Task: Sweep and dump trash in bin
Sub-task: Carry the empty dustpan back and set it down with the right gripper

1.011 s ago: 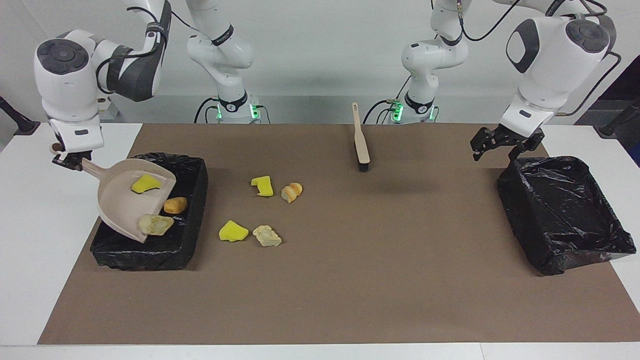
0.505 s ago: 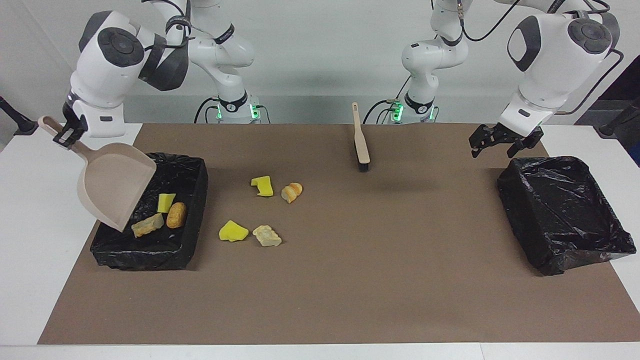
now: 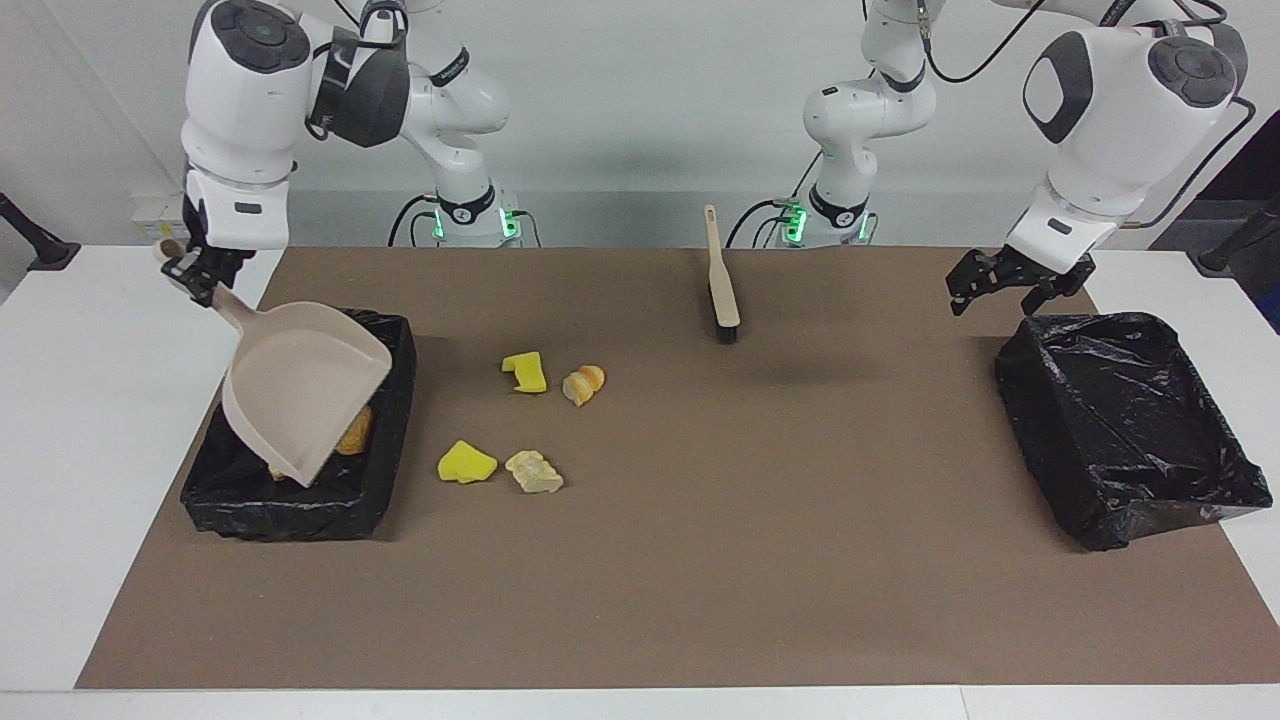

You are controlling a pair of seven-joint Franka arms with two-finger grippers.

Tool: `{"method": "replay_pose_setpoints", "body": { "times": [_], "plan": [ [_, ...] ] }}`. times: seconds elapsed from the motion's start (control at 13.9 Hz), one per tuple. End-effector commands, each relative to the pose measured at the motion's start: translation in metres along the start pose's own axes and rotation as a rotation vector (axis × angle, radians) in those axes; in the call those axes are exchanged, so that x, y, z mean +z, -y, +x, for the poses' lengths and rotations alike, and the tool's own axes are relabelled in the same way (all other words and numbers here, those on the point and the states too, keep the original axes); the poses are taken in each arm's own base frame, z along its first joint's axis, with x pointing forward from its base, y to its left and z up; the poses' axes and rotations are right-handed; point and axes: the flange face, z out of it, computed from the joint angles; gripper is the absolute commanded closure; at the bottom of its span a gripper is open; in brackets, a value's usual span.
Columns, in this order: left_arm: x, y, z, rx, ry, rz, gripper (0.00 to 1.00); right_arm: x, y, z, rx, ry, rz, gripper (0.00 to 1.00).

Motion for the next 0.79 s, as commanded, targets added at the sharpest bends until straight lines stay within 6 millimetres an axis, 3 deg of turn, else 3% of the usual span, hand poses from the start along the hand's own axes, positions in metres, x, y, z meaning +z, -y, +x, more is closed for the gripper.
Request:
{"method": "replay_pose_setpoints", "body": {
  "times": [0.0,0.22,0.51,0.72],
  "plan": [
    [-0.001,0.022,-0.001,-0.025,0.010,0.011,0.00,-0.029,0.019,0.042,0.170,-0.083,0.048,1.00],
    [-0.002,0.015,0.002,-0.018,-0.003,0.006,0.00,-0.045,0.041,0.105,0.366,-0.148,0.111,1.00],
    [-0.003,0.025,0.003,-0.037,-0.013,-0.025,0.00,-0.063,0.087,0.201,0.670,-0.193,0.220,1.00],
    [-0.006,0.009,0.007,-0.027,-0.051,-0.082,0.00,-0.071,0.122,0.257,0.852,-0.214,0.320,1.00]
  ]
}}
